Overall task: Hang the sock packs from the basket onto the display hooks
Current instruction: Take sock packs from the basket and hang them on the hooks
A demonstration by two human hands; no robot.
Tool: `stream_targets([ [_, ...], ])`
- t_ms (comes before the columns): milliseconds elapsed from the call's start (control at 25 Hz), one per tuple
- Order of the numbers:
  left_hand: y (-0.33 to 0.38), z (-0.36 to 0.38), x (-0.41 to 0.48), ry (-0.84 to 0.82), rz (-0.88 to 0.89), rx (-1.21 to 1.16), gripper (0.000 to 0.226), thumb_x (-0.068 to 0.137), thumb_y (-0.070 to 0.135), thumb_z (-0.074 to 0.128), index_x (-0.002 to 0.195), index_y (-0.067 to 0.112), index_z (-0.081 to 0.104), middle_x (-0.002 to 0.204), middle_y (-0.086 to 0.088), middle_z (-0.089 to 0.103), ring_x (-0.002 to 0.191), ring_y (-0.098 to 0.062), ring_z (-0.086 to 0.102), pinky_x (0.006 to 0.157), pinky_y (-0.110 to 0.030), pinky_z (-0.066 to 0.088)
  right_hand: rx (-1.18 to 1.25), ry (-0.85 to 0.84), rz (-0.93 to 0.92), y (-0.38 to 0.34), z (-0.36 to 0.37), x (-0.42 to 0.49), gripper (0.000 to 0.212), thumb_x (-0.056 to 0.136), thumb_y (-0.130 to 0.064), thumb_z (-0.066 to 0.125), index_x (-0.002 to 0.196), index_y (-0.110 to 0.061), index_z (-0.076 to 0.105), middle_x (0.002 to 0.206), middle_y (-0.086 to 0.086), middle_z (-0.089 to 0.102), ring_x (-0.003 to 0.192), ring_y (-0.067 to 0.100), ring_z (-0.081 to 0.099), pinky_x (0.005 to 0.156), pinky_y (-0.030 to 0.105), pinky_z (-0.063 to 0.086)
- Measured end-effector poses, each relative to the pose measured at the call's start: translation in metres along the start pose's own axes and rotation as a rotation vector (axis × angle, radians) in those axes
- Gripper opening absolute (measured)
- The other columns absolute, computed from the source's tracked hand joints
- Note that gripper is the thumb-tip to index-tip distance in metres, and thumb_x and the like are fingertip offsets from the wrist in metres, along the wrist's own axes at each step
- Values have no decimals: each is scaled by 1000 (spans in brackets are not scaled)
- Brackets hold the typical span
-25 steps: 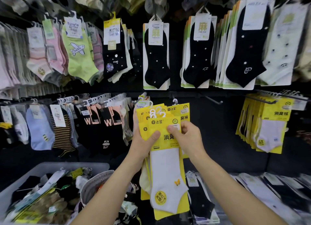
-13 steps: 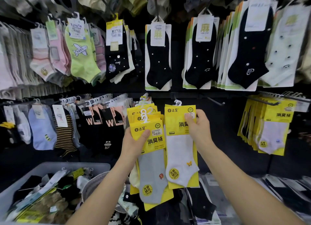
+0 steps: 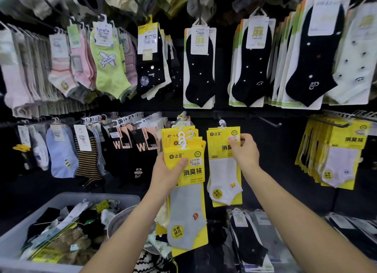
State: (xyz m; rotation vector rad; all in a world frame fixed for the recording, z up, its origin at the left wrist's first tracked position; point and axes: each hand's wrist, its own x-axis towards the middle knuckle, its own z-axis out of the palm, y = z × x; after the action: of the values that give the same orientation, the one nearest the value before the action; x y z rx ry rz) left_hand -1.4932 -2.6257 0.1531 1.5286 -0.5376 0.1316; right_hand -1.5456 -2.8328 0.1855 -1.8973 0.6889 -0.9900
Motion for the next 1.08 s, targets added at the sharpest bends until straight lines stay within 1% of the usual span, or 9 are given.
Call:
stream_targets([
  [80, 1, 7, 1, -8, 13, -10, 32, 80, 29, 70, 105, 28, 49, 100, 11, 61, 88, 0, 60, 62, -13, 46, -8, 80, -156, 2, -3, -15, 31, 86, -41, 59, 107, -19, 51, 104, 2, 54, 103, 23, 50, 87, 40, 44],
  [240, 3, 25, 1, -36, 71, -49, 39, 77, 30, 72, 111, 26, 54, 93, 18, 66, 89, -2, 66, 58, -9, 49, 186, -259, -245, -7, 4, -56, 35, 72, -49, 71, 84, -28, 47, 82, -6, 54, 74, 10, 51, 67, 24, 44],
  [320, 4, 32, 0, -48, 85, -73, 62, 77, 29, 72, 130, 13, 45, 90, 23, 65, 80, 7, 65, 55, -7, 47, 170, -245, -249, -10, 6, -58, 31, 73, -44, 74, 79, -22, 53, 74, -7, 58, 66, 7, 51, 58, 14, 42],
  [400, 3, 34, 1, -63, 86, -112, 69, 77, 28, 70, 135, 6, 39, 93, 20, 65, 76, 10, 65, 55, -8, 48, 211, -183, -248, -13, 1, -54, 23, 77, -35, 73, 74, -19, 57, 70, -8, 63, 65, 9, 57, 56, 12, 44],
  [520, -2, 35, 2, -102, 40, -212, 46, 81, 29, 64, 121, 12, 49, 90, 17, 70, 78, 4, 68, 58, -11, 51, 381, -186, -171, -11, -4, -49, 9, 86, -24, 65, 80, -25, 57, 74, -3, 71, 74, 17, 69, 70, 33, 56],
  [640, -6, 31, 3, -42, 47, -164, 19, 89, 24, 59, 107, 23, 55, 97, 12, 70, 88, -3, 68, 68, -18, 54, 412, -138, -136, -7, -6, -46, 5, 89, -24, 60, 89, -24, 55, 75, -1, 71, 72, 16, 68, 70, 40, 55],
  [720, -5, 25, 7, 5, 63, -117, 21, 89, 25, 59, 109, 25, 52, 107, 4, 66, 97, -12, 65, 78, -28, 53, 409, -37, -141, -7, -10, -39, 9, 89, -25, 59, 93, -20, 52, 75, 2, 69, 70, 19, 63, 69, 42, 53],
  [880, -3, 12, 15, 38, 79, -63, 26, 88, 27, 60, 112, 20, 51, 103, 8, 63, 94, -7, 62, 66, -14, 49, 363, 37, -108, -12, -13, -22, 12, 90, -28, 58, 94, -19, 50, 85, 9, 68, 82, 26, 66, 75, 44, 55],
  [1080, -5, 5, 12, 34, 92, -39, 28, 89, 26, 59, 115, 18, 53, 102, 13, 63, 90, 2, 62, 64, -13, 51, 305, 62, -46, -4, -5, -15, 15, 89, -29, 58, 92, -17, 50, 83, 4, 65, 80, 22, 63, 71, 40, 52],
])
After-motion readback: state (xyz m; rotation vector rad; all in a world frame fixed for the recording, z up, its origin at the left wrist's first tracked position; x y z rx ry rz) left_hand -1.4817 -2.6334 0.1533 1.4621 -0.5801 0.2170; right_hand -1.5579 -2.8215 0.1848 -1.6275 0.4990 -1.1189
